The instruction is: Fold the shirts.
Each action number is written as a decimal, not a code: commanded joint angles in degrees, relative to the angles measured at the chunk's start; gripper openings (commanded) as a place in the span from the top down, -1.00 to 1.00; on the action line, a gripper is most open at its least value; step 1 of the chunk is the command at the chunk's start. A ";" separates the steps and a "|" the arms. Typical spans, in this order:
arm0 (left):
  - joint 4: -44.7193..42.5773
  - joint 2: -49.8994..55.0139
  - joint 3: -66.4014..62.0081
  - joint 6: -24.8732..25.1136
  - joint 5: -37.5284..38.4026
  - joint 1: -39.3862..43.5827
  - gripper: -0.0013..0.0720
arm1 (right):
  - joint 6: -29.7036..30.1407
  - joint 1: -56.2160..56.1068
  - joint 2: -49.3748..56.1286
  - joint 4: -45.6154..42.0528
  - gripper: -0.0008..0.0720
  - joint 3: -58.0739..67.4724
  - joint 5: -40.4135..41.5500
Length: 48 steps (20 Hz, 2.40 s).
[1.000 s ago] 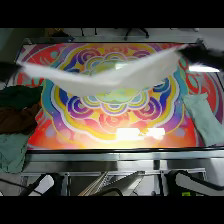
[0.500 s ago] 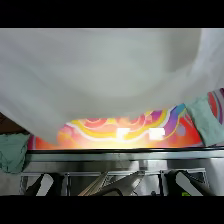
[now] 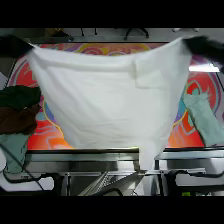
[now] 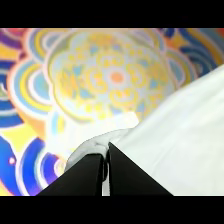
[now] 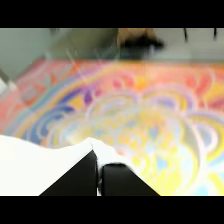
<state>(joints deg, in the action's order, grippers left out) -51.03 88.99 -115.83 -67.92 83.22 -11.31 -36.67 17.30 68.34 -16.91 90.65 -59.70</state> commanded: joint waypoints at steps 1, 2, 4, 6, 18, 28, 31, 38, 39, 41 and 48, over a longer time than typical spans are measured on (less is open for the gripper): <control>-8.41 16.57 -0.09 -1.77 0.52 5.35 0.93 | -0.20 -3.52 12.94 -3.21 0.93 -2.64 5.81; -8.41 20.20 -0.11 -2.32 -0.37 5.35 0.93 | -0.17 -3.78 15.52 -2.82 0.93 -2.62 8.41; -8.39 25.66 -0.13 -3.39 -2.78 4.50 0.93 | -0.20 -3.78 19.74 -1.20 0.93 -1.75 13.00; -8.39 28.65 -0.13 -4.00 -5.42 3.56 0.93 | -0.20 -3.63 22.49 -0.44 0.93 0.33 14.08; -8.98 29.94 -0.13 -4.17 -4.09 2.45 0.93 | -14.03 -1.73 23.12 -27.45 0.93 1.81 5.66; -14.99 32.92 0.15 -4.83 -0.35 3.74 0.93 | -14.86 -1.75 23.17 -29.99 0.93 0.57 3.23; -14.97 32.92 0.15 -5.31 -0.90 3.98 0.92 | -15.30 -1.75 23.23 -30.01 0.93 0.57 3.19; -14.99 29.46 0.13 -12.24 0.79 2.25 -0.96 | -17.88 -1.20 19.26 -30.88 0.12 0.61 -0.42; -15.02 27.85 0.15 -12.85 1.90 1.27 -0.96 | -19.43 -0.79 17.40 -32.44 0.05 0.61 -1.27; -15.04 24.85 0.15 -14.43 5.53 -1.53 -0.96 | -23.85 0.39 13.05 -36.65 -0.56 0.61 -3.80; -14.97 6.60 32.17 -11.67 6.10 -8.81 -0.96 | -28.74 8.02 2.29 -38.38 -0.46 -11.39 -15.50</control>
<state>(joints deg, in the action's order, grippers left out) -66.06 103.74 -99.48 -82.06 92.20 -17.85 -63.35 22.44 74.91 -54.33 85.38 -70.46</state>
